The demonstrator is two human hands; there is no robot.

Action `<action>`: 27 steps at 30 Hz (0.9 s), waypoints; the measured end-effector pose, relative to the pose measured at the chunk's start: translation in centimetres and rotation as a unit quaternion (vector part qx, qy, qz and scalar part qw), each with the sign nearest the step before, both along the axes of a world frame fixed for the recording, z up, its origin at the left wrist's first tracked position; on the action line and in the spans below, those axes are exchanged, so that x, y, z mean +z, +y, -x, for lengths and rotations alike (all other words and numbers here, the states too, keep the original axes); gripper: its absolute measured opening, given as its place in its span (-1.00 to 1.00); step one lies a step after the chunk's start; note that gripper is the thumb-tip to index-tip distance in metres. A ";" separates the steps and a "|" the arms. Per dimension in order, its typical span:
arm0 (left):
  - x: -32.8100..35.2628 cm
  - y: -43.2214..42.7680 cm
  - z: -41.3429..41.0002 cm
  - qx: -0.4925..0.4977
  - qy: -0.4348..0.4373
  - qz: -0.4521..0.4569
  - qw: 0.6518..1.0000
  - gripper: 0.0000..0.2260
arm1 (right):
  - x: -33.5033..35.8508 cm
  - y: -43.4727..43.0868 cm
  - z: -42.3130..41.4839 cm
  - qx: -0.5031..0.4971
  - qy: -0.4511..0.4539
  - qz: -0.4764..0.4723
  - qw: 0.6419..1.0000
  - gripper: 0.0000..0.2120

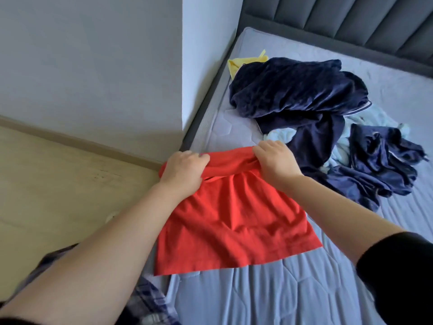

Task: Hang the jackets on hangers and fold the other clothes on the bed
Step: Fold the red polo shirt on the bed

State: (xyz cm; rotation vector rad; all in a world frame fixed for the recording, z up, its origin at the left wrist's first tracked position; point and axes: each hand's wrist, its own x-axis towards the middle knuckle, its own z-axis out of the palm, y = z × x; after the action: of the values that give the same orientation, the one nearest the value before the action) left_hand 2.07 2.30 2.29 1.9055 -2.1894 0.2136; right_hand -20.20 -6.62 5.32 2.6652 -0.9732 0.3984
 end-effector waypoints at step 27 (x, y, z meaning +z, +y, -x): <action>-7.6 6.6 8.9 0.000 0.030 -0.197 0.980 -0.37 | -5.2 1.4 3.9 -0.452 -0.350 -0.326 0.753 -0.46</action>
State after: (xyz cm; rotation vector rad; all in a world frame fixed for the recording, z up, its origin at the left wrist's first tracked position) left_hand -6.83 8.86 -5.32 2.0704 -2.3241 -0.2973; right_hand -24.08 -5.22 0.09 2.0309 -2.8794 0.9608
